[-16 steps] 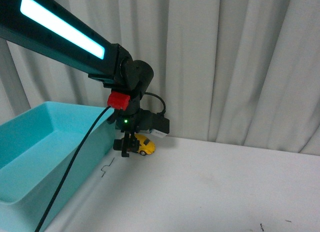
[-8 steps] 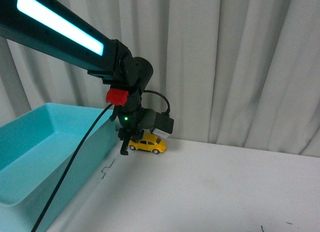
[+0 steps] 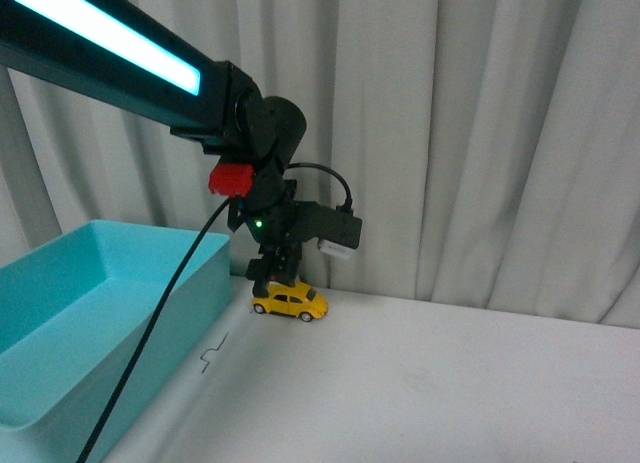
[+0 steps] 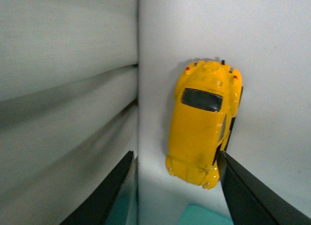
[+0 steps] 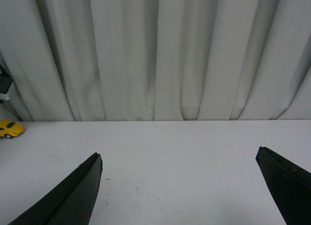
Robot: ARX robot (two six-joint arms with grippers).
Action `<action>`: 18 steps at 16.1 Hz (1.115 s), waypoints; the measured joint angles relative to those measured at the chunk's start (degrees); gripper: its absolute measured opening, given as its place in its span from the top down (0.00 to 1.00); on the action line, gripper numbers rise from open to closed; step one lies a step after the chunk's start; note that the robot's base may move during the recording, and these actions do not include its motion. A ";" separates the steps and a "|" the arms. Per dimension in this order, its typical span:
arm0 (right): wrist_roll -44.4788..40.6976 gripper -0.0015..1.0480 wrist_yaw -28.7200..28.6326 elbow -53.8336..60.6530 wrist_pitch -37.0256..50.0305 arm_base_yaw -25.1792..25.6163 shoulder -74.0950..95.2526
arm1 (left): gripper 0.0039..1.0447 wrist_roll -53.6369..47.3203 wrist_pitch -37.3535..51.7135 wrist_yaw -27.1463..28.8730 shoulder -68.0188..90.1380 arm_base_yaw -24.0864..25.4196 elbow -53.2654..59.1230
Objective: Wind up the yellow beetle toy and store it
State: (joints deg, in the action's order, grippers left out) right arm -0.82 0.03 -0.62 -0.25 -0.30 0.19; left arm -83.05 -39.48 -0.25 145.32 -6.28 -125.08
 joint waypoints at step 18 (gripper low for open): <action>0.00 0.06 0.00 0.00 0.02 0.00 0.00 | 0.55 -4.26 -12.28 5.20 15.34 -0.37 -19.71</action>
State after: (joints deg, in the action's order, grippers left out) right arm -0.82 0.03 -0.62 -0.23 -0.30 0.19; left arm -87.31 -51.77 4.95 160.66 -6.66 -144.79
